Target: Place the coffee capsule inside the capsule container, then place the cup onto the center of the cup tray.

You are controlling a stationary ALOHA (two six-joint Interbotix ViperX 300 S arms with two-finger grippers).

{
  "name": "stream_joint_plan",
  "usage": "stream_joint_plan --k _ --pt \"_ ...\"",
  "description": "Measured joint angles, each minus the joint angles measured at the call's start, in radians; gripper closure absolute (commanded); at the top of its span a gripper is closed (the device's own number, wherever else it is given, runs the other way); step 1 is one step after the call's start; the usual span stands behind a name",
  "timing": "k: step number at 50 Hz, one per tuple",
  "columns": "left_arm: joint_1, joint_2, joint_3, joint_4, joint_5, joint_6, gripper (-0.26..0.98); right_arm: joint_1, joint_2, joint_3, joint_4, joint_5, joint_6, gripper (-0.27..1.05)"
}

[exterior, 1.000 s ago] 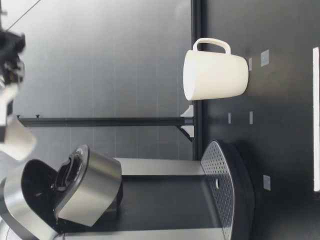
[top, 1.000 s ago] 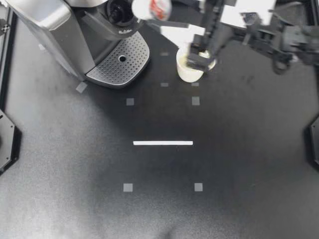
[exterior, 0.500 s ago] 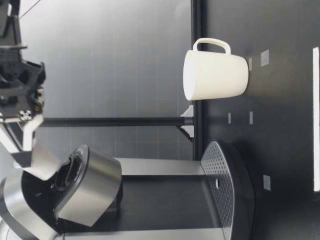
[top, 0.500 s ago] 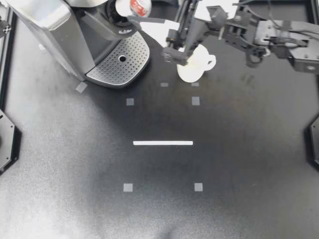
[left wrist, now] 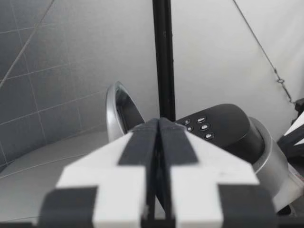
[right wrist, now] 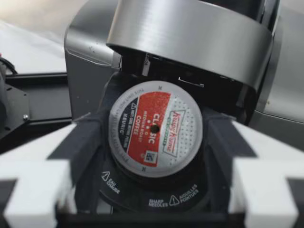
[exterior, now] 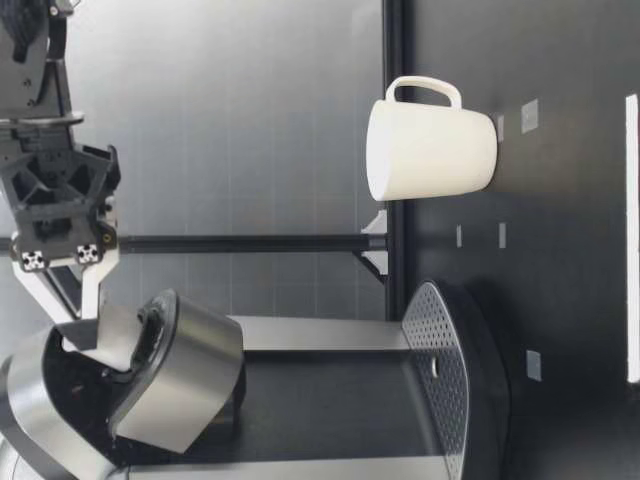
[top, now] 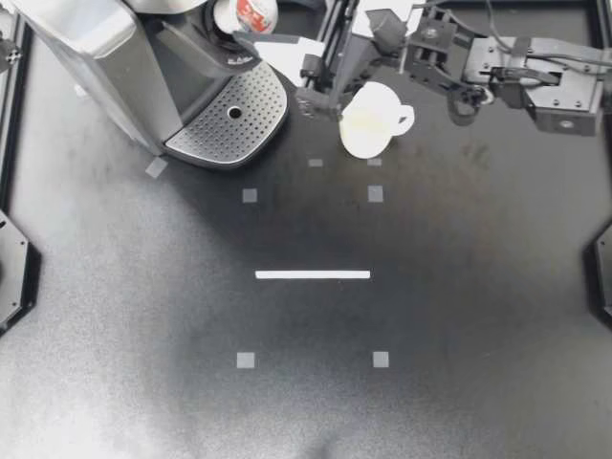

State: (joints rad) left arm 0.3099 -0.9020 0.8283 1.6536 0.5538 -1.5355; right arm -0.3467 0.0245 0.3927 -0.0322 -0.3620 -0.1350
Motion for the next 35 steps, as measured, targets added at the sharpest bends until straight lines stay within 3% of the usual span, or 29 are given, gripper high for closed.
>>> stream_joint_plan --k 19,30,35 --pt "0.002 0.000 0.009 0.003 0.002 0.002 0.68 0.000 0.035 -0.029 0.002 0.002 0.003 0.23" --pt "0.000 -0.006 0.014 0.003 0.002 0.002 0.68 0.000 0.044 -0.041 0.005 0.003 0.005 -0.01" --pt "0.002 -0.008 0.014 0.003 0.002 0.002 0.68 0.000 0.044 -0.041 0.003 0.003 0.005 -0.05"
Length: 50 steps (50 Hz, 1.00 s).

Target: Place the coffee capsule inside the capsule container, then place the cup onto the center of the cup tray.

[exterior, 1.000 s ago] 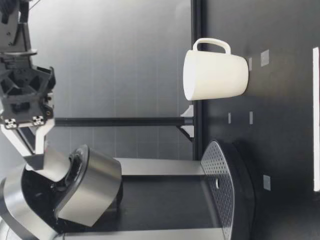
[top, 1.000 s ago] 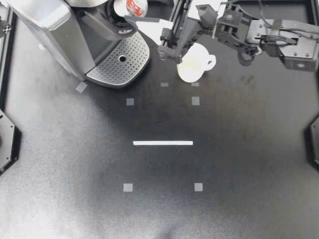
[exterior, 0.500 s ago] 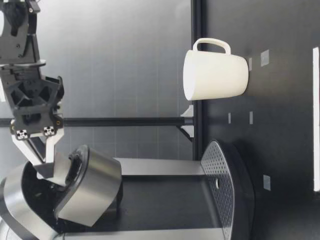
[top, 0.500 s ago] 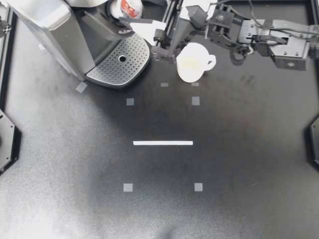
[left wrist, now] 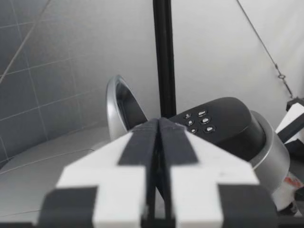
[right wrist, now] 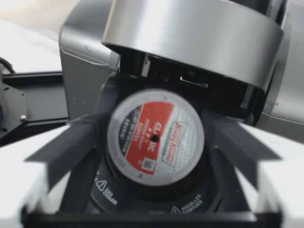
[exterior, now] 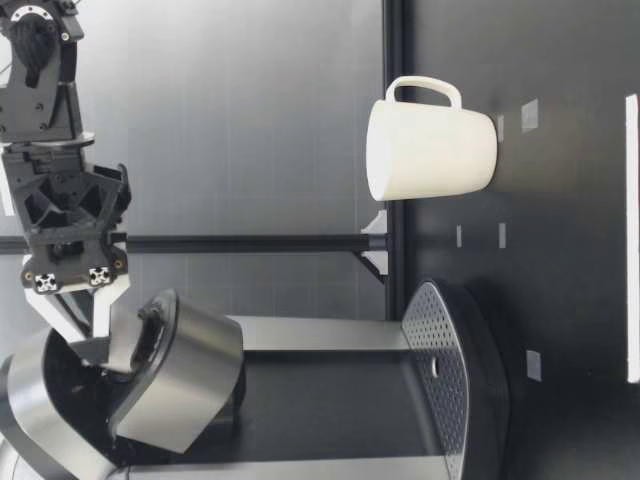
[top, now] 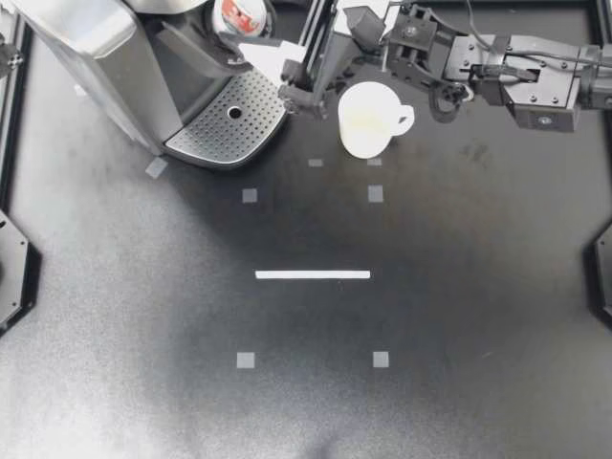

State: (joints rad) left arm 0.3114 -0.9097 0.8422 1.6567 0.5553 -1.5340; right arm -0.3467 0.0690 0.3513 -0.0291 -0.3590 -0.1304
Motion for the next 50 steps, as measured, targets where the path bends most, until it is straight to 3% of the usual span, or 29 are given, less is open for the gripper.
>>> stream_joint_plan --k 24,50 --pt "0.003 -0.003 0.009 0.002 0.003 -0.002 0.68 0.000 -0.026 0.043 0.012 -0.009 0.014 -0.04" --pt "0.225 0.072 0.031 0.005 0.003 -0.058 0.68 0.051 -0.302 0.288 0.037 -0.110 0.075 -0.02"
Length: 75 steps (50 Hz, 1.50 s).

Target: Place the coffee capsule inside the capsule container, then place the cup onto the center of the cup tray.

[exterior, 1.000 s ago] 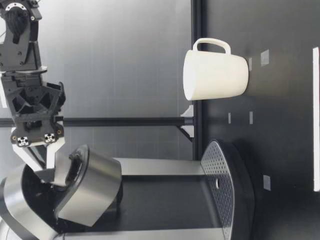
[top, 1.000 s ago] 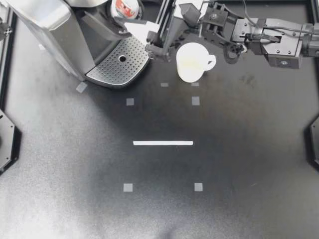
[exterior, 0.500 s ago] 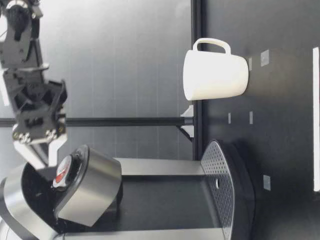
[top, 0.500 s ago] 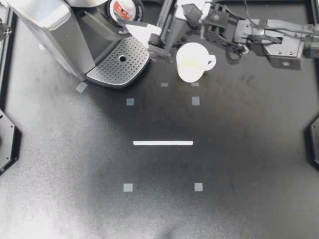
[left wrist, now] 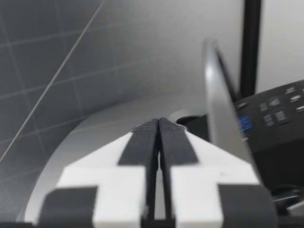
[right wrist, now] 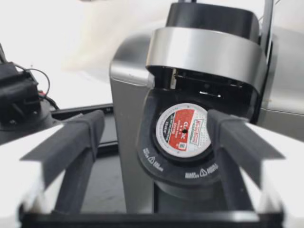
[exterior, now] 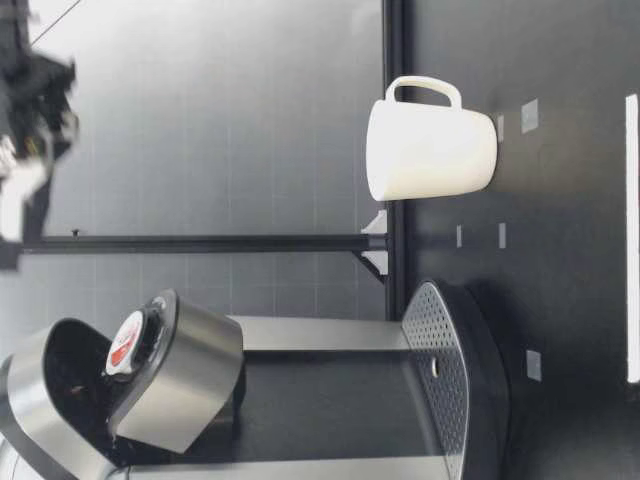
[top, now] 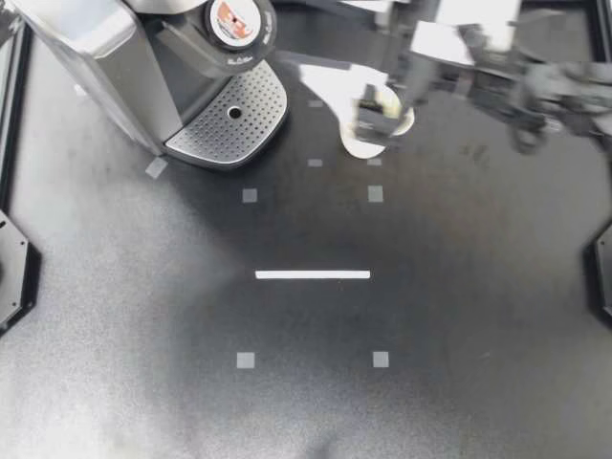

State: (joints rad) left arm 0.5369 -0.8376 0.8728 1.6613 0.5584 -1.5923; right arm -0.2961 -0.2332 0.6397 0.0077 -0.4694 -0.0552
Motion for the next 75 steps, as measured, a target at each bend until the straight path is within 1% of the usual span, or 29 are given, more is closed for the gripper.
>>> stream_joint_plan --k 7,14,27,33,38,57,75 --pt "0.020 0.058 -0.015 0.000 0.000 -0.012 0.68 0.002 -0.060 0.069 0.000 -0.040 0.015 0.00" --pt "0.021 0.087 -0.032 0.000 -0.008 -0.021 0.68 0.002 -0.103 0.114 0.000 -0.080 0.020 0.01" --pt "0.021 0.092 -0.044 0.000 -0.100 -0.049 0.68 0.002 -0.141 0.140 0.002 -0.094 0.020 0.01" --pt "0.023 0.092 -0.044 0.002 -0.121 -0.052 0.68 0.002 -0.147 0.144 0.002 -0.095 0.021 0.01" --pt "0.028 0.089 -0.049 0.002 -0.167 -0.057 0.68 0.002 -0.158 0.155 0.002 -0.101 0.034 0.01" --pt "0.028 0.107 -0.075 -0.002 -0.420 -0.060 0.68 0.002 -0.206 0.198 0.003 -0.143 0.075 0.01" --pt "0.023 0.155 -0.089 -0.011 -0.551 -0.112 0.68 0.002 -0.249 0.238 0.002 -0.150 0.094 0.01"
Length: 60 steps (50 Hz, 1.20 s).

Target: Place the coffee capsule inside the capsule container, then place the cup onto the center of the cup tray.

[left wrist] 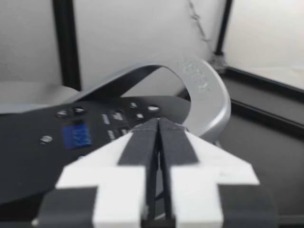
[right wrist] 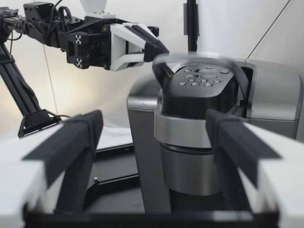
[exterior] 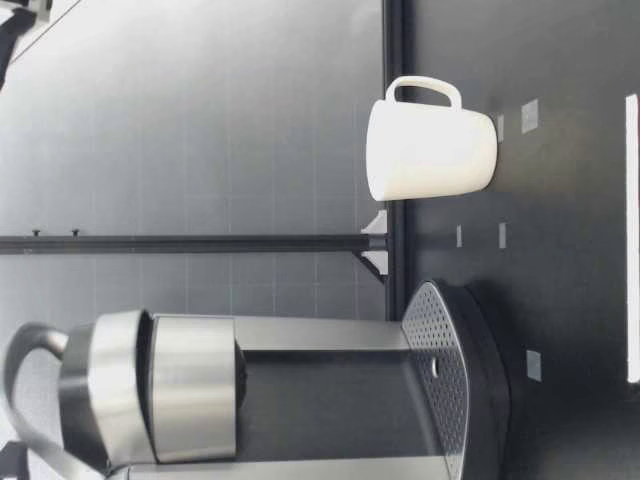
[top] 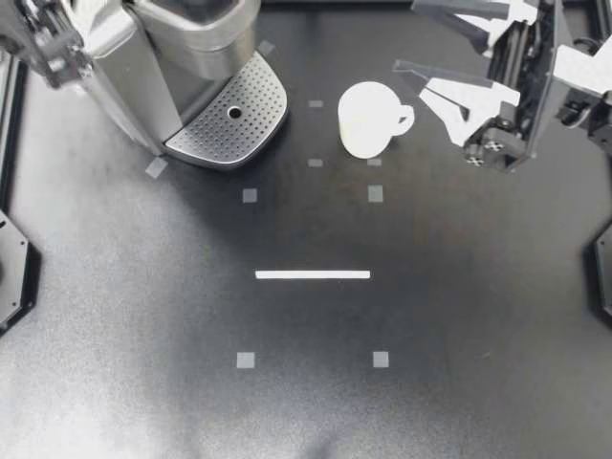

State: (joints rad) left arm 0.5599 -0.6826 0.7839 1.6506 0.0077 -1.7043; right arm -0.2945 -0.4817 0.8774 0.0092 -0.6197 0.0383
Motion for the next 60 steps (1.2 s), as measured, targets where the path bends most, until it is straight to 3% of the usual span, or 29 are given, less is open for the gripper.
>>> stream_joint_plan --k 14,35,52,60 --pt "-0.087 0.017 0.000 -0.005 0.008 -0.008 0.68 0.000 -0.002 0.005 0.002 -0.002 0.002 0.01" --pt "-0.166 0.063 -0.037 -0.003 0.124 0.018 0.68 0.015 -0.040 0.031 0.000 -0.002 0.000 0.01" --pt "-0.186 0.170 -0.146 0.031 0.204 0.035 0.68 0.017 -0.078 0.055 0.002 -0.002 0.000 0.01" --pt "-0.190 0.193 -0.161 0.041 0.236 0.031 0.68 0.017 -0.101 0.074 0.002 -0.002 0.000 0.01"
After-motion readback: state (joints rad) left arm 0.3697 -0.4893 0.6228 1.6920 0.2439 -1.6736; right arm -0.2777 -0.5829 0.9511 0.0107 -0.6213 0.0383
